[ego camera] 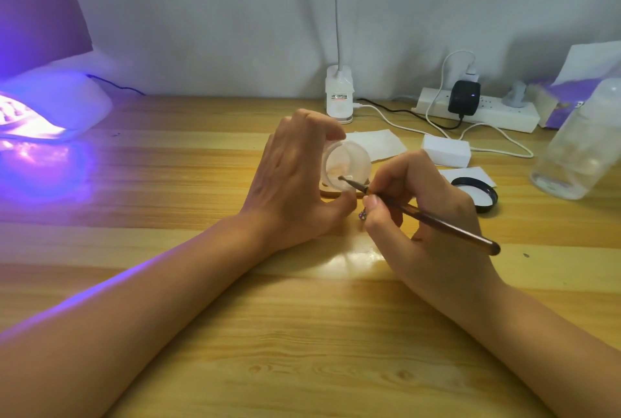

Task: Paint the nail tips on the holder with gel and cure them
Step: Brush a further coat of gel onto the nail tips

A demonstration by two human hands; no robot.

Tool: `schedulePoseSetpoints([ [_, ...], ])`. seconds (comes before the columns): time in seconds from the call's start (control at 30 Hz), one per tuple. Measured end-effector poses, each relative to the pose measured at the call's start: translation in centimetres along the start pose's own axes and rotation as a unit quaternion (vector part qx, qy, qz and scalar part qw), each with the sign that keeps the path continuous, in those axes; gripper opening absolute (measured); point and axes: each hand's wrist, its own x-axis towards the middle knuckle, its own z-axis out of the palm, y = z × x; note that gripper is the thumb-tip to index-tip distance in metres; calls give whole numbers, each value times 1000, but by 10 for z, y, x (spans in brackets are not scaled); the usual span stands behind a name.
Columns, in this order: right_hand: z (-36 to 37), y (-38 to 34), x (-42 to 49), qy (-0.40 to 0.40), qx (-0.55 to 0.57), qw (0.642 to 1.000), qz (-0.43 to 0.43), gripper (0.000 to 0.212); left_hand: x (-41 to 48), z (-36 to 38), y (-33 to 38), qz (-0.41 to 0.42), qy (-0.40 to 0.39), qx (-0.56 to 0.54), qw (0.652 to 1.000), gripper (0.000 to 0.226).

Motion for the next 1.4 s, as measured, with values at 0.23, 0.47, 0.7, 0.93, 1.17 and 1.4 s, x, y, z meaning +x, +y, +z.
schedulePoseSetpoints([
  [0.23, 1, 0, -1, -1, -14, 1000, -3, 13, 0, 1, 0, -34, 1, 2, 999, 52],
  [0.47, 0, 0, 0, 9, 19, 1000, 8, 14, 1, 2, 1, -48, 0, 6, 999, 51],
  [0.7, -4, 6, 5, 20, 146, 983, 106, 14, 5, 4, -11, -208, 38, -57, 976, 56],
  [0.93, -5, 7, 6, 18, 172, 973, 154, 15, 9, 4, -23, -338, 50, -163, 926, 61],
  [1.17, -6, 8, 8, 14, 151, 969, 194, 13, 10, -1, -26, -434, 55, -172, 882, 69],
  [1.4, -7, 17, 9, 18, 221, 935, 277, 11, 6, 3, -30, -431, -42, -77, 898, 56],
])
